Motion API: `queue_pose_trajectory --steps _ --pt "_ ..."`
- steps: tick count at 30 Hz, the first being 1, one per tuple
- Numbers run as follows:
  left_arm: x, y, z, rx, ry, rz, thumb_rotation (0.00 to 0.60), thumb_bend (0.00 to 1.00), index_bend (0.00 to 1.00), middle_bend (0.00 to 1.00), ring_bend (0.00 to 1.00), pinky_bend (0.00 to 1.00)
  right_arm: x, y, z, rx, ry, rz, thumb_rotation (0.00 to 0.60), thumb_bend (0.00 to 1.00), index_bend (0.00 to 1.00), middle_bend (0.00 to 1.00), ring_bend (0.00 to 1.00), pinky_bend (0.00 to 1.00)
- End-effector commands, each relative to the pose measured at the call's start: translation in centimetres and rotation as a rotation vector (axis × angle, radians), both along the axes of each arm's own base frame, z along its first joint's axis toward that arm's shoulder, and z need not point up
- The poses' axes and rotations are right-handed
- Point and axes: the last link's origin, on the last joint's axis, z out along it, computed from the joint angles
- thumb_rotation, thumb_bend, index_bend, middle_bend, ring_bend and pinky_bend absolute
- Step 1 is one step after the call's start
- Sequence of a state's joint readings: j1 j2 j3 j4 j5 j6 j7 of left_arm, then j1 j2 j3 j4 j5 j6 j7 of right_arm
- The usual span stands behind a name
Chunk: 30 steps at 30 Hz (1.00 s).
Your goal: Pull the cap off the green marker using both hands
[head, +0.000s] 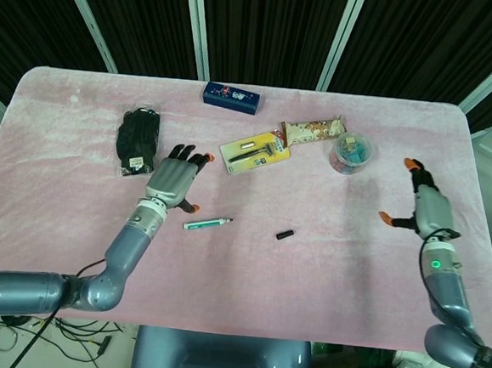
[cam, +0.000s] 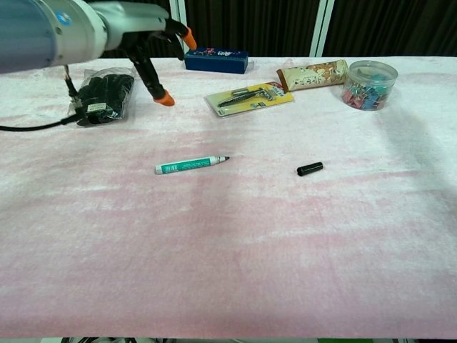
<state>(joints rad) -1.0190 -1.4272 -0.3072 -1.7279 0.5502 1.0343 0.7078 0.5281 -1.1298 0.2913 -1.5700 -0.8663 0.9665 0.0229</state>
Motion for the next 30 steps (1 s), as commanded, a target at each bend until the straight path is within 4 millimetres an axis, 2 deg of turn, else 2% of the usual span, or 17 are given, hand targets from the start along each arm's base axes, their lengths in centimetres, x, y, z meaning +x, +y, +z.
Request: queue_pose_trajectory --steps 1,5,7,10,15,19,21,24,30 --pt "-4.8 -3.3 5.1 0.061 0.043 -0.096 0.6 0.13 0.14 0.18 0.0 0.0 -5.0 3.3 4.0 -0.045 0.117 -0.035 0.6 0.08 0.01 0.0 0.05 0.15" --pt "-9.8 -6.5 7.7 0.111 0.076 -0.083 0.6 0.13 0.14 0.18 0.0 0.0 -7.3 6.6 5.1 -0.073 0.101 -0.029 0.6 0.08 0.01 0.0 0.05 0.15" --pt "-11.6 -7.7 8.5 0.126 0.071 -0.058 0.6 0.13 0.14 0.17 0.0 0.0 -7.8 7.8 5.0 -0.073 0.111 -0.018 0.6 0.08 0.01 0.0 0.05 0.15" --pt "-15.7 -11.0 10.6 0.169 0.03 0.007 0.6 0.13 0.14 0.17 0.0 0.0 -8.3 11.1 4.2 -0.068 0.13 0.026 0.6 0.08 0.01 0.0 0.05 0.15" --pt "-20.6 -15.5 12.9 0.233 -0.028 0.051 0.6 0.13 0.14 0.16 0.0 0.0 -7.2 15.3 2.4 -0.057 0.14 0.105 0.6 0.08 0.01 0.0 0.05 0.15" --pt "-23.6 -18.6 14.1 0.275 -0.015 0.105 0.6 0.13 0.14 0.16 0.0 0.0 -6.1 17.7 1.1 -0.046 0.156 0.139 0.6 0.08 0.01 0.0 0.05 0.15" --pt "-24.6 -20.0 14.4 0.296 -0.02 0.117 0.6 0.13 0.14 0.16 0.0 0.0 -5.6 18.7 0.3 -0.041 0.174 0.14 0.6 0.08 0.01 0.0 0.05 0.15" --pt "-25.3 -21.4 14.5 0.313 -0.026 0.146 0.6 0.13 0.15 0.16 0.0 0.0 -4.9 19.1 -0.2 -0.023 0.211 0.152 0.6 0.08 0.01 0.0 0.05 0.15" --pt "-25.1 -22.2 14.7 0.328 0.002 0.147 0.6 0.13 0.15 0.15 0.0 0.0 -3.7 19.8 -0.6 -0.038 0.226 0.147 0.6 0.08 0.01 0.0 0.05 0.15"
